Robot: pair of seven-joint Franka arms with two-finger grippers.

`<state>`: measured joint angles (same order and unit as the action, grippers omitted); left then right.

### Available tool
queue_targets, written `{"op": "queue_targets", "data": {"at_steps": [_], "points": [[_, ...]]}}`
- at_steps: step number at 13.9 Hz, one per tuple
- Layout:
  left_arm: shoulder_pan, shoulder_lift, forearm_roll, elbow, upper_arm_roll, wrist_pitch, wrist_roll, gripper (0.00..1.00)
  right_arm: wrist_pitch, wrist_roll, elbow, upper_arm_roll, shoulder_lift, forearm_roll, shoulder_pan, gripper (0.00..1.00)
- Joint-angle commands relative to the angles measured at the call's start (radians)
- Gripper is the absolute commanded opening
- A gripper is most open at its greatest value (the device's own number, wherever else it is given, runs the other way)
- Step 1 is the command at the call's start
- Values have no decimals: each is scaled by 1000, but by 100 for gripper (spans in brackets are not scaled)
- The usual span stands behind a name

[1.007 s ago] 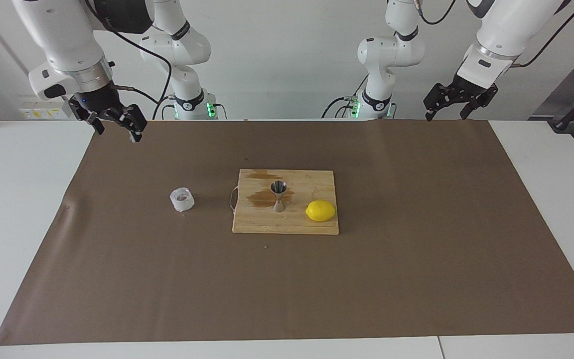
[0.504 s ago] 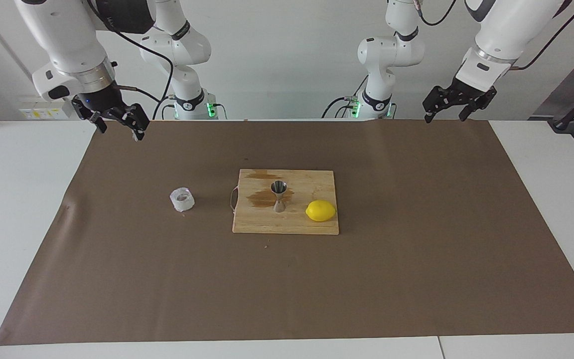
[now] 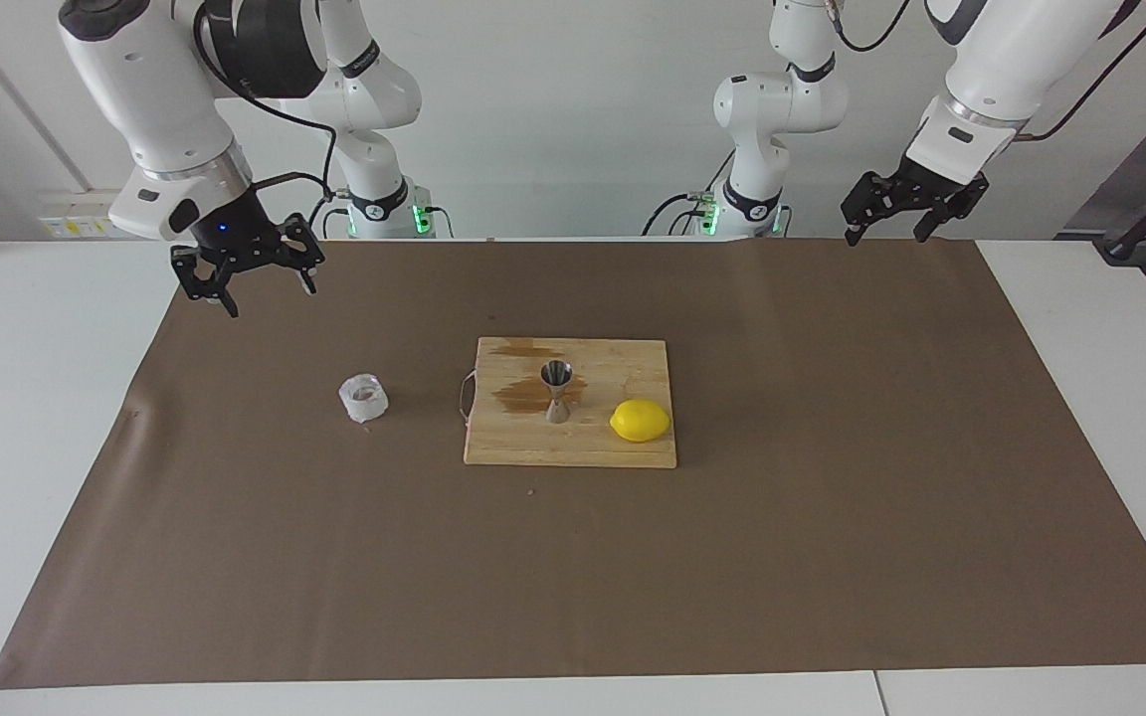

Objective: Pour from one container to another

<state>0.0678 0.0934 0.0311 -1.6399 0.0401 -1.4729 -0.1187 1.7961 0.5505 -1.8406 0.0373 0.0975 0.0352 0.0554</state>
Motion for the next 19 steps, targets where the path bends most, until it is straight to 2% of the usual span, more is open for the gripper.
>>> {"op": "queue_targets", "data": {"at_steps": [1, 4, 7, 9, 13, 16, 19], "points": [[4, 14, -17, -17, -5, -3, -2, 100, 55, 288, -75, 0, 50, 45, -19, 100], [4, 14, -17, -17, -5, 0, -2, 100, 140, 588, -146, 3, 42, 142, -38, 100], [4, 16, -19, -9, -8, 58, 2, 100, 244, 871, -210, 3, 16, 210, -54, 100], [6, 3, -25, 15, -8, 45, 4, 100, 243, 994, -213, 3, -24, 280, -54, 100], [6, -109, -42, 135, -8, 20, 4, 100, 262, 1346, -212, 3, -156, 469, -118, 100], [9, -67, -36, 72, -8, 26, -1, 100, 293, 1460, -213, 3, -182, 468, -112, 100], [6, -67, -30, 68, -9, -32, -2, 100, 315, 1487, -229, 3, -190, 468, -92, 100]]}}
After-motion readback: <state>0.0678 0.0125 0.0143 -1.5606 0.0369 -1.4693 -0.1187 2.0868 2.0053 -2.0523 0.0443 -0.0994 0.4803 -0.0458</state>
